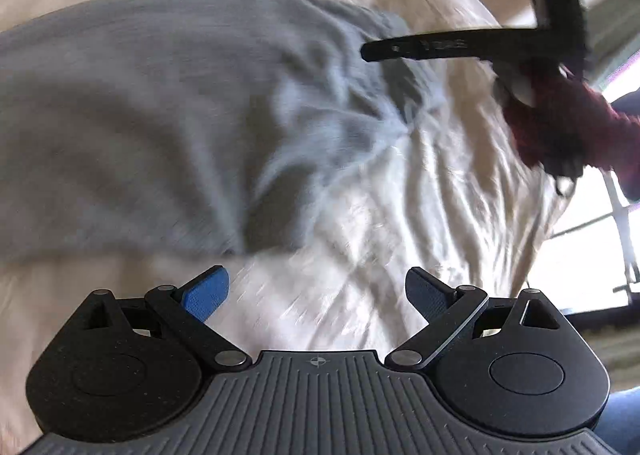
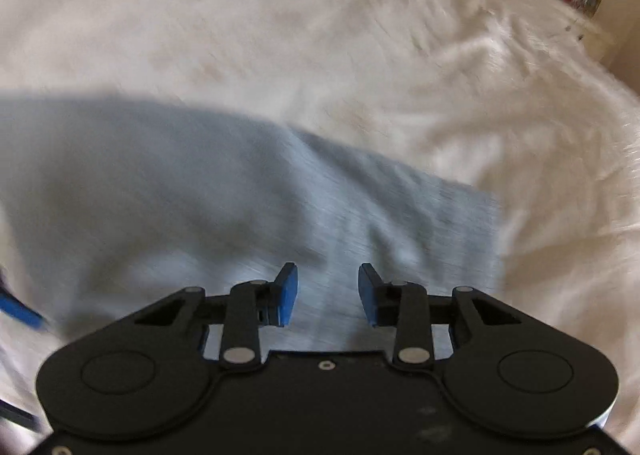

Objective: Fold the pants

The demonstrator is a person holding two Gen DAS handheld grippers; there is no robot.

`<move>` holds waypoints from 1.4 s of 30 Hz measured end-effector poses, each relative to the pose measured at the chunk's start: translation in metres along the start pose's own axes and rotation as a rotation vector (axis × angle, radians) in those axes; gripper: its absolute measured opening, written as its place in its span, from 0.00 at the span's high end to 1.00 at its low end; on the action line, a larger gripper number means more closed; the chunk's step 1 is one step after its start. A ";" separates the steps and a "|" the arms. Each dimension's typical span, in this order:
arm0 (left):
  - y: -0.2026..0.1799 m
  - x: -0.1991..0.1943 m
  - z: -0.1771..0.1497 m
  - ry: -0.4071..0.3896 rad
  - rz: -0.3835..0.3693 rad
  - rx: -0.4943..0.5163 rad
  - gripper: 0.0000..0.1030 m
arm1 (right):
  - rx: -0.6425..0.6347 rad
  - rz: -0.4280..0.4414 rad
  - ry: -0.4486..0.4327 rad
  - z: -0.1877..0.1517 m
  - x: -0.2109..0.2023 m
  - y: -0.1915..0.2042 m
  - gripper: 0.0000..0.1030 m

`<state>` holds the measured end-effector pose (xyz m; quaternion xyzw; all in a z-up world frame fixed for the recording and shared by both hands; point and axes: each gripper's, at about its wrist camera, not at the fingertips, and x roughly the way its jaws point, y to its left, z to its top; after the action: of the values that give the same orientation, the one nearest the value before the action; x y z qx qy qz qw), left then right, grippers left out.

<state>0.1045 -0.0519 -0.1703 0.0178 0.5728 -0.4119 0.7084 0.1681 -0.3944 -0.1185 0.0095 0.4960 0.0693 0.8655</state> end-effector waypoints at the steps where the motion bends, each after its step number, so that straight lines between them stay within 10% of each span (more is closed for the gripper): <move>1: 0.003 -0.007 -0.007 -0.015 0.024 -0.026 0.07 | -0.001 0.038 -0.007 0.000 0.002 0.011 0.64; 9: 0.032 -0.043 -0.044 -0.067 0.141 -0.234 0.06 | -0.101 0.256 0.081 -0.023 0.043 0.121 0.65; 21: 0.093 -0.121 -0.075 -0.177 0.318 -0.270 0.06 | 0.012 0.131 0.074 -0.025 0.048 0.144 0.58; 32: 0.191 -0.177 -0.084 -0.193 0.332 -0.283 0.06 | 0.122 0.080 0.001 0.017 0.042 0.228 0.51; 42: 0.253 -0.209 -0.065 -0.221 0.321 -0.246 0.06 | -0.235 0.035 -0.051 0.092 0.089 0.334 0.44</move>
<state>0.2049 0.2649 -0.1330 -0.0231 0.5273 -0.2207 0.8202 0.2542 -0.0478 -0.1196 -0.0814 0.4621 0.1420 0.8716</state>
